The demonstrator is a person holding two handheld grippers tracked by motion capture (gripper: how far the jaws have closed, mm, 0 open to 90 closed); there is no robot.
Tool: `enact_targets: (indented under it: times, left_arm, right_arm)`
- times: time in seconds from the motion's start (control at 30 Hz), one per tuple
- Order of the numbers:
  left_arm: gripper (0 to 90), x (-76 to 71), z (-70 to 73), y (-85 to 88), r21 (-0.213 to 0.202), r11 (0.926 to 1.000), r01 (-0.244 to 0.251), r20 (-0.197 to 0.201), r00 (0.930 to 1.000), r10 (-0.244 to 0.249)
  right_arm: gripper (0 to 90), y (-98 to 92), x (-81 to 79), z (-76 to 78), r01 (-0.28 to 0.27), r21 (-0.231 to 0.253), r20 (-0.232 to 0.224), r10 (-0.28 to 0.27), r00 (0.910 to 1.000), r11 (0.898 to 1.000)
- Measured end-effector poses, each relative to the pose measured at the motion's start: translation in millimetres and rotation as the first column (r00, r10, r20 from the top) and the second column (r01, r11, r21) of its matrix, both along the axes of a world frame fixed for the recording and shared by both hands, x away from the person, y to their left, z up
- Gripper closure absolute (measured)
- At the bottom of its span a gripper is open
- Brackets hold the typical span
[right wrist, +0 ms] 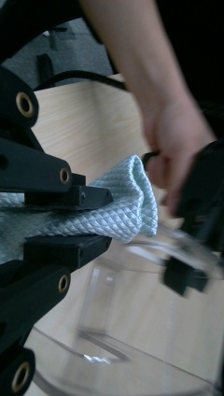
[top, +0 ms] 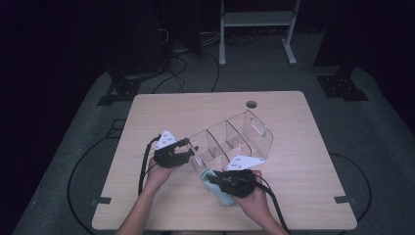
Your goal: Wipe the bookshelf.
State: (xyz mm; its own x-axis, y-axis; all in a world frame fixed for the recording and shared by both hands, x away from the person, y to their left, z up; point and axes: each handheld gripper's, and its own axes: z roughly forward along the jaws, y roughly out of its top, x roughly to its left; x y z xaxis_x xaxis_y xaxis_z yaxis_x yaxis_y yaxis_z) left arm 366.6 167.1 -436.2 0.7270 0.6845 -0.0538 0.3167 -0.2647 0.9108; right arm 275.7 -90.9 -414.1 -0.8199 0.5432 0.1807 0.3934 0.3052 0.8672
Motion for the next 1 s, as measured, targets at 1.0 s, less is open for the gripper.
enact_targets:
  times: [1.0]
  left_arm:
    - [48.4, -0.8, 2.2, -1.0, 0.018, 0.9987, -0.047, 0.009, 0.9989, 0.047]
  right_arm:
    - [78.1, 5.7, 11.1, 13.9, -0.016, -0.04, -0.059, 0.013, 0.9981, 0.999]
